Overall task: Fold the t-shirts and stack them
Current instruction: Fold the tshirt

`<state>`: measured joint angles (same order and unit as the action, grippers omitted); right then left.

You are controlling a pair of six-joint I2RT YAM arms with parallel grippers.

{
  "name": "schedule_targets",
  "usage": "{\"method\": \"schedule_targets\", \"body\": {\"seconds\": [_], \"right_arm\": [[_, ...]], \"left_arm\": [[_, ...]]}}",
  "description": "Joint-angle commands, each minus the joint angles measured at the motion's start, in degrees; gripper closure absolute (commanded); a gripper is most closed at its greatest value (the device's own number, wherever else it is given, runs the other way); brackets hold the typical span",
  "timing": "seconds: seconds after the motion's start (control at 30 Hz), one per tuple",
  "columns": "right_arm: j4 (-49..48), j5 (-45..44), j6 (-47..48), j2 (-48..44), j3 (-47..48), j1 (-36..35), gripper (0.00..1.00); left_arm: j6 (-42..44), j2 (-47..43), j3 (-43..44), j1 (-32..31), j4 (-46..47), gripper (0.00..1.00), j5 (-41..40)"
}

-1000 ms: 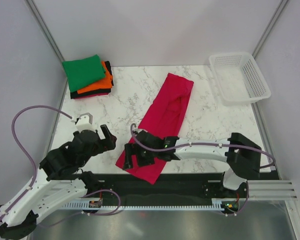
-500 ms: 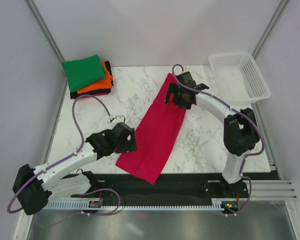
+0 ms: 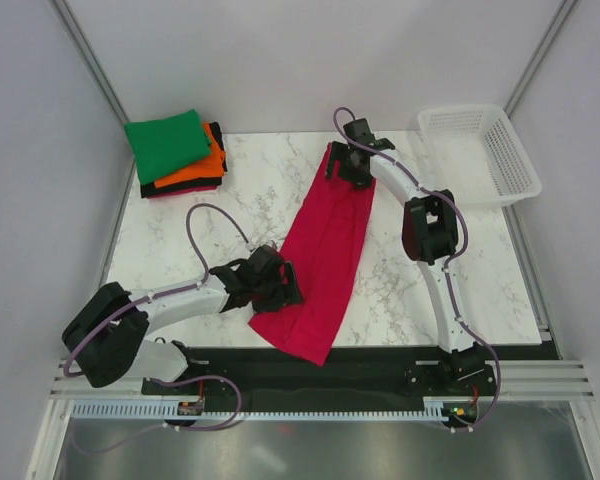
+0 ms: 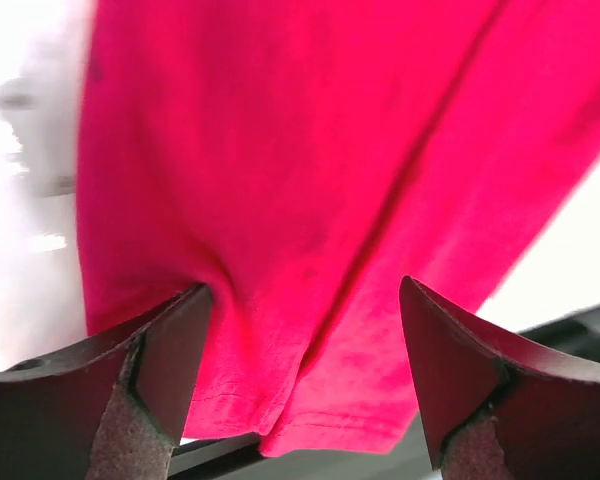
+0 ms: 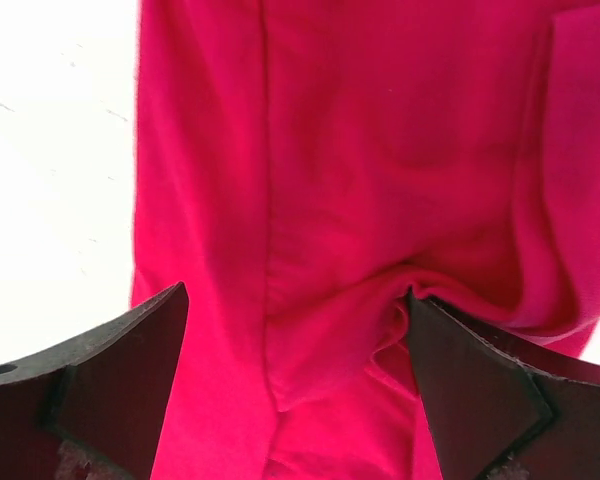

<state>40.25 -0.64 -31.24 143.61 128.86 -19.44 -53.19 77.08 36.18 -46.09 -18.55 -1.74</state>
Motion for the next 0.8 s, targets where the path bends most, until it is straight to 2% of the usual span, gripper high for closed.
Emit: {"method": "schedule_targets", "body": {"seconds": [0.0,0.17,0.23,0.33,0.43,0.6,0.77], "right_arm": [[0.3,2.7,2.1,7.3,3.1,-0.1,0.05],[-4.0,9.6,1.2,14.5,9.7,0.2,0.04],[-8.8,11.4,0.5,16.2,11.0,0.1,0.02],[-10.5,10.4,-0.6,17.4,13.3,0.4,0.02],[-12.2,10.5,-1.6,16.2,12.1,1.4,0.02],[-12.8,8.3,-2.7,10.9,7.6,2.2,0.02],[-13.4,13.7,-2.8,3.7,7.0,2.4,0.02]], "left_arm": [[-7.5,5.0,-4.6,-1.2,9.6,0.17,10.8],[-13.3,10.8,-2.4,-5.7,15.1,0.17,14.2],[-14.7,13.2,-0.6,-7.3,17.1,0.17,15.8],[-14.1,17.0,5.0,-10.4,17.1,0.19,17.5],[-12.7,17.4,8.0,-10.6,14.4,0.20,16.5],[-9.1,14.1,11.1,-10.6,3.8,0.20,11.2],[-7.0,3.5,12.1,-10.7,-6.7,0.20,3.3]]}}
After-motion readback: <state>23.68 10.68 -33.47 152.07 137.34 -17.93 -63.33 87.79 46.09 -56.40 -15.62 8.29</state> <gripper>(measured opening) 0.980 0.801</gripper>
